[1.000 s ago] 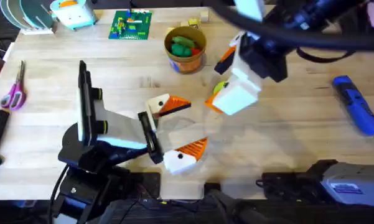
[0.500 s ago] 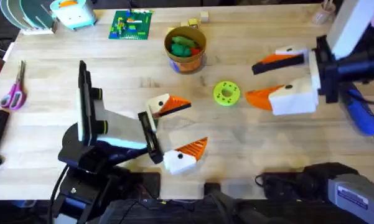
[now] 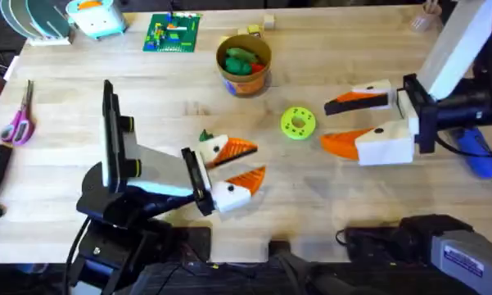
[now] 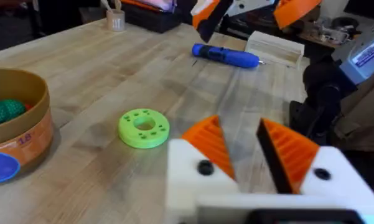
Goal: Pick up the gripper from the table and insert it into the empty holder that is missing its gripper. Then pick up a screw, insert it into the mounting hole, and use the screwdriver to tighten it. Finally, clean up the table by picking up the vegetable and placing it into the bucket.
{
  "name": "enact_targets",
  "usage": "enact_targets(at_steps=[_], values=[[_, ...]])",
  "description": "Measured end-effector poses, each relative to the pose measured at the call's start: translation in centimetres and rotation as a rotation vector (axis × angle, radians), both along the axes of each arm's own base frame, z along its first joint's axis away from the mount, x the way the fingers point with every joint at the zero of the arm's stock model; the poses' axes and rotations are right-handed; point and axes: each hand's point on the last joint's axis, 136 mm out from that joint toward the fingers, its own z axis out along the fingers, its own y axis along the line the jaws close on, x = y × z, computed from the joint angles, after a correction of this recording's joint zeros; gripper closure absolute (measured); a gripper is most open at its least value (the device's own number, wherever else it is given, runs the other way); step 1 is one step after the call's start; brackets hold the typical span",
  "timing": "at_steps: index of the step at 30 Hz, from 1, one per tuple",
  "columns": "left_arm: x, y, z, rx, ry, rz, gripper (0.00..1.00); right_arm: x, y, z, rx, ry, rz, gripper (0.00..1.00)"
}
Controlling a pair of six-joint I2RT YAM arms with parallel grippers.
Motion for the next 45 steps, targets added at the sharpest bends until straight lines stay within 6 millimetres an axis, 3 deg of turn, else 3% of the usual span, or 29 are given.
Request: enact_targets(at_steps=[2, 3, 4, 17, 23, 26, 30, 33, 38, 41, 45], values=[[0.0, 0.0, 0.0, 0.0, 0.0, 0.0, 0.868, 0.1, 0.0, 0.1, 0.005, -0.01, 0.001, 0.025], [0.0, 0.0, 0.0, 0.002, -0.004, 0.0, 0.966, 0.2, 0.0, 0.1, 0.005, -0.012, 0.002, 0.025], [0.0, 0.0, 0.0, 0.002, -0.005, 0.0, 0.985, 0.2, 0.1, 0.2, 0.006, -0.016, 0.002, 0.024], [0.0, 0.0, 0.0, 0.002, -0.005, 0.0, 0.986, 0.7, 0.0, 0.0, -0.013, -0.048, 0.001, 0.022], [0.0, 0.0, 0.0, 0.002, -0.005, 0.0, 0.986, 5.1, -2.4, -2.9, -0.238, -0.142, -0.116, 0.009], [0.0, 0.0, 0.0, 0.002, -0.005, 0.0, 0.986, 8.8, -5.4, -3.9, -0.369, -0.156, -0.313, 0.009], [0.0, 0.0, 0.0, 0.002, -0.005, 0.0, 0.986, 12.5, -12.0, -4.2, -0.52, -0.146, -0.647, 0.009], [0.0, 0.0, 0.0, 0.002, -0.005, 0.0, 0.986, 14.0, -17.7, -3.8, -0.605, -0.153, -0.875, 0.007], [0.0, 0.0, 0.0, 0.002, -0.005, 0.0, 0.986, 14.2, -25.7, -4.3, -0.67, -0.103, -1.119, 0.01], [0.0, 0.0, 0.0, 0.002, -0.005, 0.0, 0.986, 13.4, -29.4, -6.3, -0.706, -0.012, -1.194, 0.009], [0.0, 0.0, 0.0, 0.002, -0.006, 0.0, 0.986, 11.7, -32.9, -9.7, -0.764, 0.136, -1.227, 0.01]])
